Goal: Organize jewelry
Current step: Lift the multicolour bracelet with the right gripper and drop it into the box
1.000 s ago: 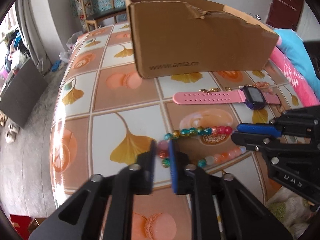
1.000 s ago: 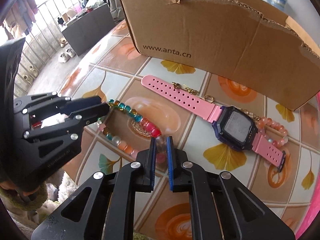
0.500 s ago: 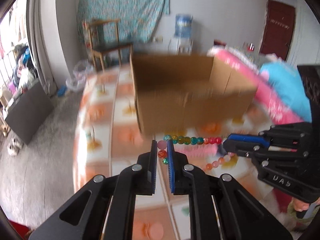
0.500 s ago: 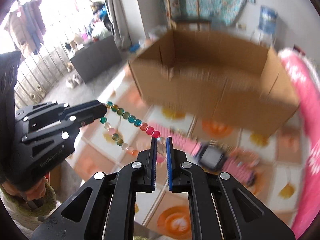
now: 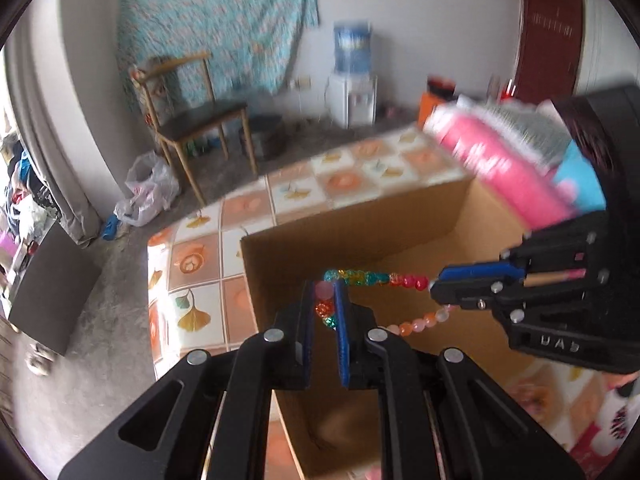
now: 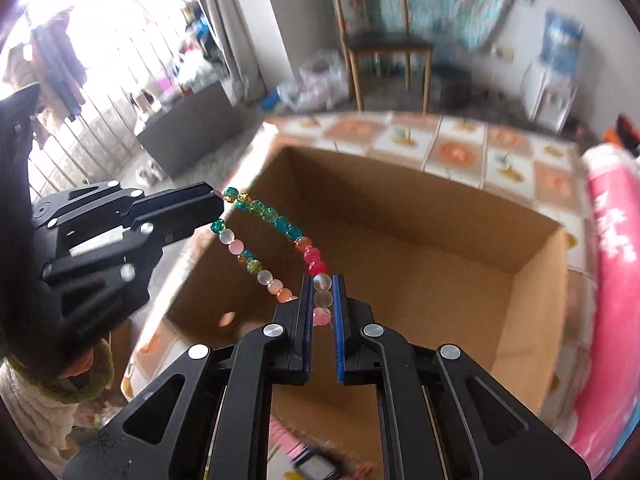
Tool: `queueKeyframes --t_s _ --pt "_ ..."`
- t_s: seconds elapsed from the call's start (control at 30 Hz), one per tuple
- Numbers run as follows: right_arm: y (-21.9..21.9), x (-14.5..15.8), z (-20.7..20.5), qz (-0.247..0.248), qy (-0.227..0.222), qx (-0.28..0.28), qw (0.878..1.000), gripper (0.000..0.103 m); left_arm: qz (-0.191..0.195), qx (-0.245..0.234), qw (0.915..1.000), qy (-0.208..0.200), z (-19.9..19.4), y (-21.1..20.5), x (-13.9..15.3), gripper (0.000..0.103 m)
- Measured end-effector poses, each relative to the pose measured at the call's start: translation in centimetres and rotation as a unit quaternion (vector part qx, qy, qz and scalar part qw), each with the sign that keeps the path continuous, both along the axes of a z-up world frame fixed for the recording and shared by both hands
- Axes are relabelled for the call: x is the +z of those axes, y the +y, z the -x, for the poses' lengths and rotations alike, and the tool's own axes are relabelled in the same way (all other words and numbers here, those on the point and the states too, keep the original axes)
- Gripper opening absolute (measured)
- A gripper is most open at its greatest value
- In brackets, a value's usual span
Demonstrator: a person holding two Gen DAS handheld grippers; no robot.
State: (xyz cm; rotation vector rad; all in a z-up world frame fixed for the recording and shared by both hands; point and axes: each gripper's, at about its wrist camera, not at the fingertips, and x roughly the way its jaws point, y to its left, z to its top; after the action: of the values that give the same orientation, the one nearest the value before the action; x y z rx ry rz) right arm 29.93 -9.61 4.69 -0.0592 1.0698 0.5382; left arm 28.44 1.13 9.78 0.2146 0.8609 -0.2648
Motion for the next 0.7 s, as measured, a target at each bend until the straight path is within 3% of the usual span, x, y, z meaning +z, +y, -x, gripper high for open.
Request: queueKeyframes --t_s 0.23,0.43,0.63,0.7 --pt "1.7 -5.5 -8.0 -0.001 0.111 0.013 0.994 0.007 -0.099 0.0 0.9916 0.083 -7.0 -1.6 -6.3 0.01" --pt "2.7 -8.6 -10.4 0.016 0.133 0.022 0.991 0.008 -0.124 0.004 0.9863 0.109 -9.0 -1.6 -8.0 0.011" --pt "2.5 -9.5 -11.3 0.014 0.133 0.016 0.991 0.024 -0.12 0.008 0.9863 0.113 -9.5 -1.3 -7.9 0.011" --pt "2.1 -9.3 -11.3 0.017 0.128 0.009 0.992 0.025 -0.108 0.011 0.9877 0.113 -9.3 -1.0 -7.5 0.011"
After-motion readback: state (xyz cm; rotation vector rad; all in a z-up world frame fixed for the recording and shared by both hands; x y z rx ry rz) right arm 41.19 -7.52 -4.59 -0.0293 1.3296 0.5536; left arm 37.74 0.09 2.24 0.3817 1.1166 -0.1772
